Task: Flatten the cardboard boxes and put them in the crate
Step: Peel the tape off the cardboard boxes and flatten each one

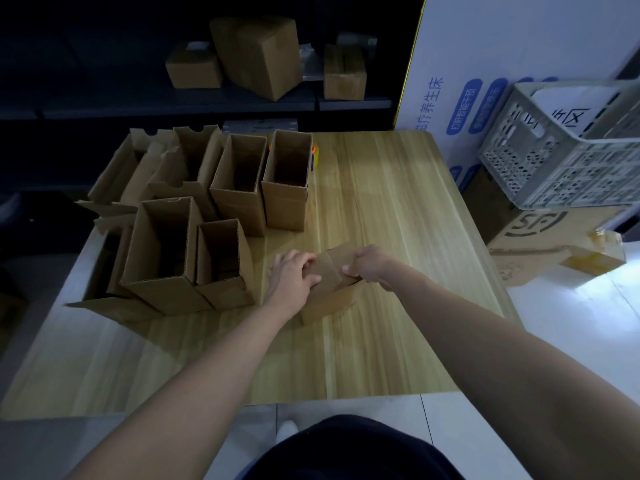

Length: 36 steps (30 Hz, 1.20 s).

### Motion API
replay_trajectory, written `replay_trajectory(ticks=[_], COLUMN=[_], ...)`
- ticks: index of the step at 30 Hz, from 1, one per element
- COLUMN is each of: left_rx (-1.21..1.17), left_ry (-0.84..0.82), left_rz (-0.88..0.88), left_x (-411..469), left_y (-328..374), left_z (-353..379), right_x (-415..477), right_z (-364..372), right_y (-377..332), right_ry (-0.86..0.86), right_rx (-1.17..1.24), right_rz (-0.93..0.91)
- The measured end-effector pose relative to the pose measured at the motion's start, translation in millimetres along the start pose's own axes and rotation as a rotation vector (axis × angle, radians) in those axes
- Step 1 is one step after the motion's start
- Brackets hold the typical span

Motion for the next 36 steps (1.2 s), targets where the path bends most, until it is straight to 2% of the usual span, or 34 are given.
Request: replay_trajectory(ticks=[9, 15, 22, 27, 32, 36], left_rx=[-0.047, 0.167, 0.24, 0.255, 0.296, 0.141], left_ry=[-0.027, -0.081, -0.093, -0.1, -0.067, 0.027], left_rz=[0.054, 0.118, 0.102, 0.099, 0.104, 0.029], left_x=[-5, -1, 3, 4, 0, 6], left_y=[-1, 11, 20, 21, 23, 5], left_z=[-5, -7, -5, -4, 1, -12], right_x=[-2, -4, -7, -7, -6, -7], right_z=[1, -1, -3, -3, -2, -1], right_y=[-2, -6, -11, -6, -7, 2], right_ry=[-0.021, -0.006, -0.036, -0.023, -0.016, 0.004], right_rx=[-0.101, -0.201, -0.259, -0.106, -0.084, -0.072], right_rz=[0.012, 0.014, -0.003, 0.0, -0.015, -0.004])
Point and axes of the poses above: each hand's wrist, its own x-axis towards the middle knuckle, its own z-axis out of the palm, y = z × x, the point moved 3 cm from there along x, towards the middle knuckle, and after that the axes turned 6 degrees about -z, right-handed, at the moved point
